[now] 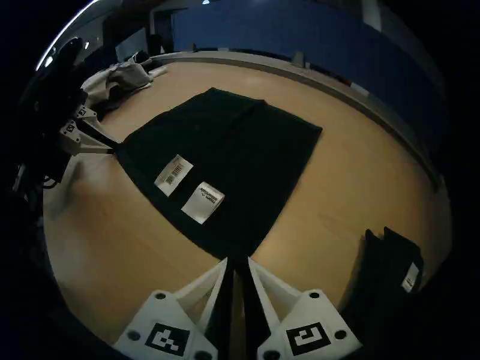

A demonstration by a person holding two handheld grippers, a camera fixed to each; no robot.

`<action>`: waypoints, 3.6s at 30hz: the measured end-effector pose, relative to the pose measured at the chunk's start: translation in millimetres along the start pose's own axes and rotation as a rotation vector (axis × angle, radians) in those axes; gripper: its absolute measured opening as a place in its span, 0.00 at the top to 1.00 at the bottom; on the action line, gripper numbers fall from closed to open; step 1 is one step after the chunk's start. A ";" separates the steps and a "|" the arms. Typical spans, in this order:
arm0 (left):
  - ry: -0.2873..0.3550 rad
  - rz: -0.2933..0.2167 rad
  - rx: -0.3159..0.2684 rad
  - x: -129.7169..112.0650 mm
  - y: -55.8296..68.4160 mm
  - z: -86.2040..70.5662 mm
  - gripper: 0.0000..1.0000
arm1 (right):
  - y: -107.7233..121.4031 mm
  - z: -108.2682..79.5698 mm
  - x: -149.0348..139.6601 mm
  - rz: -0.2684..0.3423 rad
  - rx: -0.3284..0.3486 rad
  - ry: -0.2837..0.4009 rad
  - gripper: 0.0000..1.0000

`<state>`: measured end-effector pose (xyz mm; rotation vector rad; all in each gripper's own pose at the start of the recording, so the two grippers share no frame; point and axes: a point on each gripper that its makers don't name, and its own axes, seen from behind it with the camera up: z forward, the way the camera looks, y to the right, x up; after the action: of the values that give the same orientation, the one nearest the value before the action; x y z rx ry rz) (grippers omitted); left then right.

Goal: Fold towel

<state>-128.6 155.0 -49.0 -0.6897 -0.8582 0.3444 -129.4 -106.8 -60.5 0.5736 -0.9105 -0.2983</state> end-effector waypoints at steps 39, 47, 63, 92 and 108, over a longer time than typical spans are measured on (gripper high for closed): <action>0.025 -0.055 0.004 12.8 3.5 -16.7 0.96 | 1.8 -20.3 20.3 0.022 0.001 0.043 0.92; 0.041 -0.079 0.006 27.4 6.2 -35.5 0.96 | 1.1 -43.5 41.1 0.023 -0.004 0.083 0.92; 0.092 -0.147 0.039 58.5 0.1 -89.4 0.96 | 5.9 -99.2 75.0 0.038 -0.019 0.152 0.92; 0.096 -0.115 0.012 63.6 22.0 -81.6 0.96 | 5.6 -92.3 56.6 0.052 -0.022 0.129 0.92; 0.090 -0.114 0.016 63.2 22.8 -79.9 0.96 | 9.2 -85.7 42.0 0.047 -0.036 0.098 0.92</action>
<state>-26.9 172.6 -64.9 -0.6340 -0.8049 0.2165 -35.3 -90.2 -68.6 0.5282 -0.8213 -0.2415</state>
